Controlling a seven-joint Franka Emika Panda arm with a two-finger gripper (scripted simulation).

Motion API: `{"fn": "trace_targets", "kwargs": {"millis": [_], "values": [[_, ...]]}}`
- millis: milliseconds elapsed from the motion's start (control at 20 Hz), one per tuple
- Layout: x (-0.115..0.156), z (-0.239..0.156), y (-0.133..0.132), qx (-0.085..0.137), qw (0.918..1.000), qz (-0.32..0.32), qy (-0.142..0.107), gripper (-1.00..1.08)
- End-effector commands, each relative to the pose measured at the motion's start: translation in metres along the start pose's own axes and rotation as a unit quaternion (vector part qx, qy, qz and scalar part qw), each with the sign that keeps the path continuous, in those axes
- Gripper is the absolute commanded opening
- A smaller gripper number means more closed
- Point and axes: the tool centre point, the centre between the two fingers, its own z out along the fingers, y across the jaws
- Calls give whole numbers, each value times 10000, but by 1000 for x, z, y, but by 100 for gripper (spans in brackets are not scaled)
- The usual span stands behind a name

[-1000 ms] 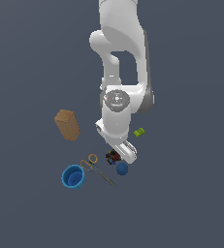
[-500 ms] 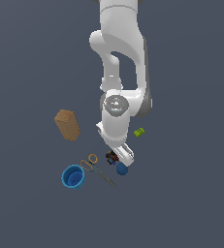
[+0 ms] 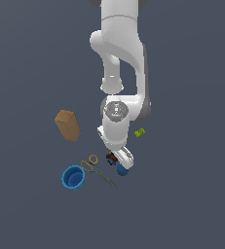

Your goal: Pick up a designated object from a clutter of objects.

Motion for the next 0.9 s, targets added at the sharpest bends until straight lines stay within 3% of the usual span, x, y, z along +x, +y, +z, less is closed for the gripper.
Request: {"fn": "trace_targets", "kwargs": {"millis": [0, 350, 400, 850], "values": [[-2, 16, 2, -30, 10000, 2, -20, 100], [-2, 30, 1, -30, 10000, 7, -19, 100], [-2, 30, 1, -30, 10000, 7, -19, -100], [-2, 30, 1, -30, 10000, 7, -19, -100]]}}
